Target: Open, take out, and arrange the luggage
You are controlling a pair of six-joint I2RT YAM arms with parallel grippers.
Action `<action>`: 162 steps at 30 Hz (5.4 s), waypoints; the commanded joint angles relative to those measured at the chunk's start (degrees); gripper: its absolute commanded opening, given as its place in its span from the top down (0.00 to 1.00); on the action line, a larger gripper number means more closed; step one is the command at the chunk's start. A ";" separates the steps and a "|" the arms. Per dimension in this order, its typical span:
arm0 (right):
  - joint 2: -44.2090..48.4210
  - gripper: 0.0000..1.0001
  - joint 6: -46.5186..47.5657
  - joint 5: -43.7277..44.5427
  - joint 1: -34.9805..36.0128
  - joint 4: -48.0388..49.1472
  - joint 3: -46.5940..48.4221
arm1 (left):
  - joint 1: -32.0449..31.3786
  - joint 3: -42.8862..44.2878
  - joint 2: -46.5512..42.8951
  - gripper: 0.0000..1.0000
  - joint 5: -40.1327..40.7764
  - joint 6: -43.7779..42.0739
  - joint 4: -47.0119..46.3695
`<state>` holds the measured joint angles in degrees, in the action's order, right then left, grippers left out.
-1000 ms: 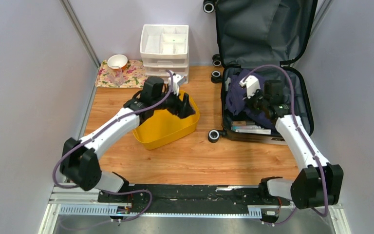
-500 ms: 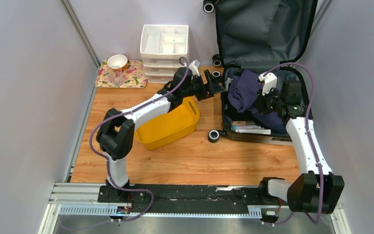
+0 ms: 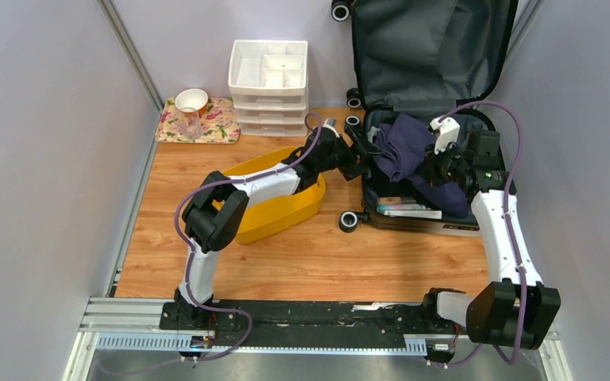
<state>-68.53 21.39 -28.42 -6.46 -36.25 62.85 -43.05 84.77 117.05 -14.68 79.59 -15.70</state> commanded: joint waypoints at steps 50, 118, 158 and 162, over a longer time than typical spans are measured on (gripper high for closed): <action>2.62 0.44 1.74 -16.57 -3.64 -12.52 3.41 | -0.90 12.70 5.04 1.00 -3.16 -19.90 -12.87; -16.90 1.00 -29.12 -19.30 -11.66 -8.49 28.38 | 9.12 8.75 -16.50 1.00 -3.69 -66.06 13.24; -48.89 1.00 -26.85 -3.57 37.66 1.56 41.39 | 28.53 -45.40 -62.49 1.00 10.48 -82.23 36.71; -48.98 1.00 -21.57 0.73 39.33 -4.70 39.64 | 28.72 -44.61 -55.47 1.00 6.78 -81.96 37.33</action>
<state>-116.51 -7.09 -33.30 30.85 -33.15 102.72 -15.00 39.94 56.66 -3.20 -2.68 21.17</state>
